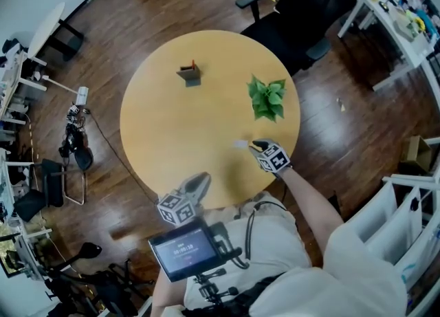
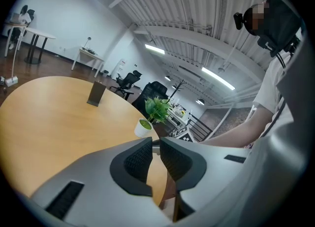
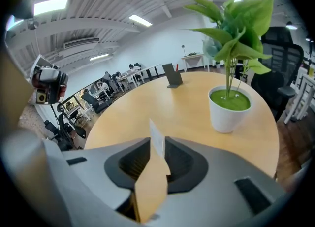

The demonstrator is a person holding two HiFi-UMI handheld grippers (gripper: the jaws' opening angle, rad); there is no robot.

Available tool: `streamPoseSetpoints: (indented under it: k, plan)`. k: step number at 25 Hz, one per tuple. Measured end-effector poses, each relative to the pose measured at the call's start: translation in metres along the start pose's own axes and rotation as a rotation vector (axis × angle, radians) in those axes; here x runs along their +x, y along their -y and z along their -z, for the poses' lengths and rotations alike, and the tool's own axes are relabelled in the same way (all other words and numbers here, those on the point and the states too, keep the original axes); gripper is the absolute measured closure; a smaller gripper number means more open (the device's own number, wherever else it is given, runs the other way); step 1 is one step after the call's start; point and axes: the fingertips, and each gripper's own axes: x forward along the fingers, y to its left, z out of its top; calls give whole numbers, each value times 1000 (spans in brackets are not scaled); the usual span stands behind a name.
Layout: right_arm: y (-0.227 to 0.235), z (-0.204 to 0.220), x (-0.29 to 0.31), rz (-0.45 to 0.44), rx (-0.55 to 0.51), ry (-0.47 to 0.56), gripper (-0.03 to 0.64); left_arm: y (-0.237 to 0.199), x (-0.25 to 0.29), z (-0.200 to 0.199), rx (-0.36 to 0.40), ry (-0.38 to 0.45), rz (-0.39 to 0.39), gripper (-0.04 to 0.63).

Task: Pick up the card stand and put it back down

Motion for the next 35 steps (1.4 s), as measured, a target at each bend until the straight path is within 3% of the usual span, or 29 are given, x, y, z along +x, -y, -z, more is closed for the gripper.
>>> streamPoseSetpoints:
  k: [22, 30, 35]
  plan:
    - [17, 27, 53, -25, 15, -142, 515, -27, -11, -13, -14, -11, -42, 548]
    - [12, 22, 58, -33, -7, -137, 517, -39, -19, -15, -23, -9, -58, 548]
    - [5, 13, 56, -50, -30, -103, 584, -41, -25, -17, -20, -5, -66, 548]
